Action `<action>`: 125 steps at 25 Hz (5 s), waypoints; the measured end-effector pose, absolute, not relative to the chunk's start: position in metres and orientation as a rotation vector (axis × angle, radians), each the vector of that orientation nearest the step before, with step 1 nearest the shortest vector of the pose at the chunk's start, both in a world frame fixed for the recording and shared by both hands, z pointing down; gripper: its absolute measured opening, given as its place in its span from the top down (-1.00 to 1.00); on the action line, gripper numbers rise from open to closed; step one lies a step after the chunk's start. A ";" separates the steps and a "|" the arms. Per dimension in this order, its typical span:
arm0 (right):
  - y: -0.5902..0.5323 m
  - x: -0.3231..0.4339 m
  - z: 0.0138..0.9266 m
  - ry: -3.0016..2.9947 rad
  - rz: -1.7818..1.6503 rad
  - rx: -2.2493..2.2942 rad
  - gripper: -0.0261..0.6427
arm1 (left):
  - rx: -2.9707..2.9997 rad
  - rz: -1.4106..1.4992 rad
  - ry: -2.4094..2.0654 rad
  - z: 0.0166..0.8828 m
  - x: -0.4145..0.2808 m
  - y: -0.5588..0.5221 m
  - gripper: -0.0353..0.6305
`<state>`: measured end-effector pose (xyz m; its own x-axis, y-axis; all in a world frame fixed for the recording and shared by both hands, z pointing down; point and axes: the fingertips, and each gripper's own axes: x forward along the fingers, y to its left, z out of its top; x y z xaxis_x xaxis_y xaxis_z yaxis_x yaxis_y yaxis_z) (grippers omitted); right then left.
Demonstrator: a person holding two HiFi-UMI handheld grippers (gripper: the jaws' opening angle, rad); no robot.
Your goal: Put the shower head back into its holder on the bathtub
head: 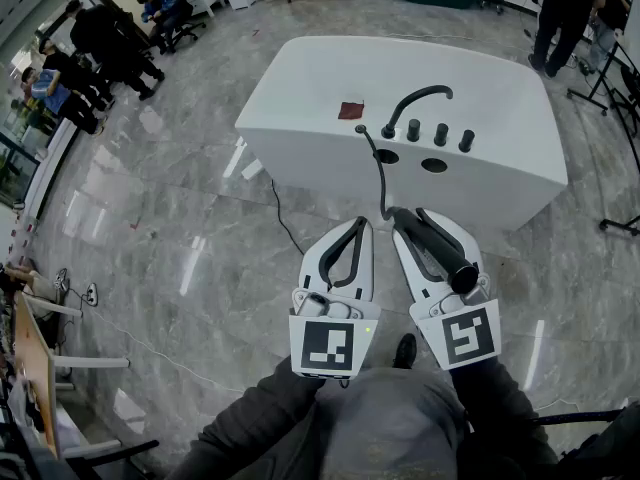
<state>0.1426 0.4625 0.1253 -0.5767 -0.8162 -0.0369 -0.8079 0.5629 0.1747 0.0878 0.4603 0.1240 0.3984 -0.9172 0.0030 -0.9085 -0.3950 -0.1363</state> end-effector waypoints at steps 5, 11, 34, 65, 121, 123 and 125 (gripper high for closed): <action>0.465 0.150 0.126 -2.731 -0.262 1.418 0.50 | -2.531 -0.126 1.665 0.125 0.095 0.462 0.88; 0.461 0.165 0.129 -2.769 -0.243 1.395 0.50 | -2.514 -0.134 1.672 0.129 0.112 0.458 0.88; 0.402 0.148 0.142 -2.787 -0.202 1.270 0.50 | -2.515 -0.143 1.821 0.177 0.076 0.388 0.88; 0.256 0.088 0.120 -2.703 -0.196 1.368 0.50 | -2.650 -0.139 1.705 0.186 0.012 0.216 0.88; -0.033 0.013 0.047 -2.677 -0.197 1.403 0.50 | -2.816 -0.028 1.533 0.187 -0.041 -0.073 0.88; -0.037 0.013 0.034 -2.680 -0.229 1.403 0.50 | -2.815 -0.026 1.516 0.181 -0.038 -0.078 0.88; -0.043 0.013 0.023 -2.690 -0.268 1.396 0.50 | -2.801 -0.018 1.513 0.176 -0.036 -0.085 0.88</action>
<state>0.0128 -0.0426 0.0230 -0.5753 -0.8179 0.0071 -0.8005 0.5647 0.2008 -0.0358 -0.0851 0.1765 0.5481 -0.8359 0.0298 -0.8363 -0.5473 0.0315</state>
